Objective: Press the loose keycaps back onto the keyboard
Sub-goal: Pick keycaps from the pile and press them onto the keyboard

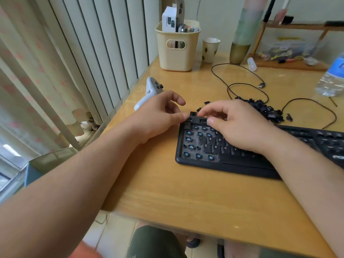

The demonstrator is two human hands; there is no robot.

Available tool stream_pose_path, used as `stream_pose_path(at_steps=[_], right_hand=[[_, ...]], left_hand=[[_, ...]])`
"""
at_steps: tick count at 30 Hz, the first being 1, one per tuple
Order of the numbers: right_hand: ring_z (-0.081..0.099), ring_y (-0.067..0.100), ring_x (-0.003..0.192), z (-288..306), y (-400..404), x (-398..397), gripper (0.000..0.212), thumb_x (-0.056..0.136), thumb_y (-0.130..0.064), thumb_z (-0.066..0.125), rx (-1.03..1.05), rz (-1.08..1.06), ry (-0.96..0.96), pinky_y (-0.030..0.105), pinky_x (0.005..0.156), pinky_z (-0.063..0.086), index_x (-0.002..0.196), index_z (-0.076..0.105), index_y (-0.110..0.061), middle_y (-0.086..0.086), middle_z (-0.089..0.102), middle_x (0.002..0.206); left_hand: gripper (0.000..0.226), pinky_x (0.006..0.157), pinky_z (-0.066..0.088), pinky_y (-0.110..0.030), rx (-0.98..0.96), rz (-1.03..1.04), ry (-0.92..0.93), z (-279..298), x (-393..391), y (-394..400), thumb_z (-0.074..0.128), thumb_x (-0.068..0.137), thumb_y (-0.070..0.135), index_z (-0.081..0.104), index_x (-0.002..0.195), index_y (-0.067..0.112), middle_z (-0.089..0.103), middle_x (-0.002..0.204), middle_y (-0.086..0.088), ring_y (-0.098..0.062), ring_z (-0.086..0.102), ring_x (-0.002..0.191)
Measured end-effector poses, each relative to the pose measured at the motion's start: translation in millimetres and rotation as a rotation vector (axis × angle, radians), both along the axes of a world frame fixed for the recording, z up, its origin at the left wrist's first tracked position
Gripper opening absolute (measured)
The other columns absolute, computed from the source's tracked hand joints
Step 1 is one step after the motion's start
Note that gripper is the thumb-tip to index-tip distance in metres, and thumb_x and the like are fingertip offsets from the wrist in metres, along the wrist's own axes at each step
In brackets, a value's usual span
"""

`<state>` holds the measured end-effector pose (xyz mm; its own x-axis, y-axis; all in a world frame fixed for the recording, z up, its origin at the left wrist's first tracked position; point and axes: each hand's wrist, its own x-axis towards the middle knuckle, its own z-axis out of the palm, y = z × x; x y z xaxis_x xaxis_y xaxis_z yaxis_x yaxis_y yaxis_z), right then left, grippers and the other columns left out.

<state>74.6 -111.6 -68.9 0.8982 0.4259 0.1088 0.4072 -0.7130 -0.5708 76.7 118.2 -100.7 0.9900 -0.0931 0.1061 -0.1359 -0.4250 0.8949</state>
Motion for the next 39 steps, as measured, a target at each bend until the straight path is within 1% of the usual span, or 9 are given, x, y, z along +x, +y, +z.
stream_pose_path(at_steps=[6, 10, 13, 18, 22, 24, 29, 35, 39], right_hand=[[0.064, 0.008, 0.080, 0.0, -7.9, 0.9, 0.019, 0.100, -0.026, 0.065, 0.127, -0.053, -0.023, 0.025, 0.073, 0.050, 0.096, 0.075, -0.041, -0.011, 0.070, 0.086], [0.068, 0.020, 0.080, 2.3, -13.3, 4.2, 0.023, 0.100, -0.021, 0.064, 0.205, -0.104, -0.032, 0.035, 0.075, 0.055, 0.093, 0.076, -0.039, -0.007, 0.072, 0.081], [0.062, 0.010, 0.076, 8.6, -17.2, 7.1, 0.020, 0.099, -0.021, 0.066, 0.214, -0.144, -0.064, 0.026, 0.066, 0.046, 0.094, 0.077, -0.037, -0.012, 0.069, 0.084], [0.060, 0.001, 0.082, 28.1, -9.6, 30.3, 0.015, 0.098, -0.027, 0.067, -0.016, -0.135, -0.083, 0.024, 0.070, 0.042, 0.102, 0.076, -0.039, -0.016, 0.068, 0.094], [0.058, 0.014, 0.106, 37.8, 10.1, 52.8, 0.020, 0.099, -0.037, 0.066, -0.405, 0.001, -0.099, 0.027, 0.085, 0.037, 0.116, 0.074, -0.038, -0.009, 0.064, 0.110], [0.058, 0.016, 0.111, 36.9, 20.9, 59.3, 0.024, 0.098, -0.039, 0.066, -0.496, 0.052, -0.081, 0.027, 0.086, 0.039, 0.121, 0.073, -0.038, -0.005, 0.066, 0.119], [0.052, 0.019, 0.117, 25.9, 41.5, 67.3, 0.027, 0.096, -0.044, 0.066, -0.541, 0.113, -0.079, 0.035, 0.096, 0.044, 0.123, 0.071, -0.041, -0.006, 0.059, 0.114], [0.061, 0.022, 0.103, 23.4, 53.6, 67.4, 0.007, 0.087, -0.040, 0.076, -0.559, 0.088, -0.106, 0.044, 0.093, 0.055, 0.083, 0.071, -0.043, -0.010, 0.063, 0.097], [0.055, 0.022, 0.109, 22.4, 55.5, 65.7, 0.005, 0.092, -0.038, 0.072, -0.578, 0.078, -0.119, 0.048, 0.098, 0.051, 0.096, 0.074, -0.036, -0.008, 0.064, 0.101]], left_hand=[[0.036, 0.078, 0.057, -0.034, 0.101, -0.013, -0.009, 1.1, -0.2, -4.7, 0.089, 0.081, 0.033, 0.063, 0.107, 0.033, 0.066, 0.089, 0.008, -0.006, 0.061, 0.073], [0.034, 0.080, 0.051, -0.031, -0.054, 0.000, 0.011, 4.6, -2.7, 1.3, 0.085, 0.086, 0.025, 0.063, 0.112, 0.022, 0.066, 0.082, 0.008, -0.006, 0.060, 0.073], [0.036, 0.079, 0.053, -0.028, 0.054, -0.036, -0.010, 4.2, -3.6, 1.7, 0.087, 0.082, 0.027, 0.064, 0.110, 0.028, 0.064, 0.083, 0.012, -0.003, 0.060, 0.073], [0.040, 0.072, 0.053, -0.025, -0.017, -0.014, -0.026, 4.1, -2.8, 0.2, 0.089, 0.081, 0.028, 0.062, 0.111, 0.028, 0.062, 0.084, 0.005, -0.006, 0.057, 0.071], [0.040, 0.078, 0.061, -0.043, 0.089, -0.036, -0.037, 0.2, 0.2, -1.5, 0.090, 0.078, 0.035, 0.061, 0.104, 0.040, 0.063, 0.087, 0.008, -0.008, 0.059, 0.072], [0.041, 0.075, 0.058, -0.040, 0.029, -0.033, -0.027, 0.2, 1.2, 0.0, 0.090, 0.079, 0.032, 0.061, 0.106, 0.037, 0.062, 0.085, 0.007, -0.008, 0.057, 0.070], [0.042, 0.076, 0.059, -0.041, 0.065, -0.052, -0.034, 0.9, 1.5, 0.5, 0.090, 0.079, 0.031, 0.060, 0.106, 0.038, 0.062, 0.086, 0.005, -0.007, 0.058, 0.072], [0.042, 0.077, 0.059, -0.036, 0.081, -0.064, -0.010, 3.2, 2.8, 0.1, 0.089, 0.080, 0.030, 0.060, 0.109, 0.038, 0.063, 0.084, 0.007, -0.006, 0.058, 0.070], [0.046, 0.075, 0.050, -0.027, -0.099, -0.035, 0.049, 7.1, -0.7, 1.4, 0.086, 0.082, 0.032, 0.058, 0.119, 0.031, 0.063, 0.085, 0.004, -0.007, 0.056, 0.073]])
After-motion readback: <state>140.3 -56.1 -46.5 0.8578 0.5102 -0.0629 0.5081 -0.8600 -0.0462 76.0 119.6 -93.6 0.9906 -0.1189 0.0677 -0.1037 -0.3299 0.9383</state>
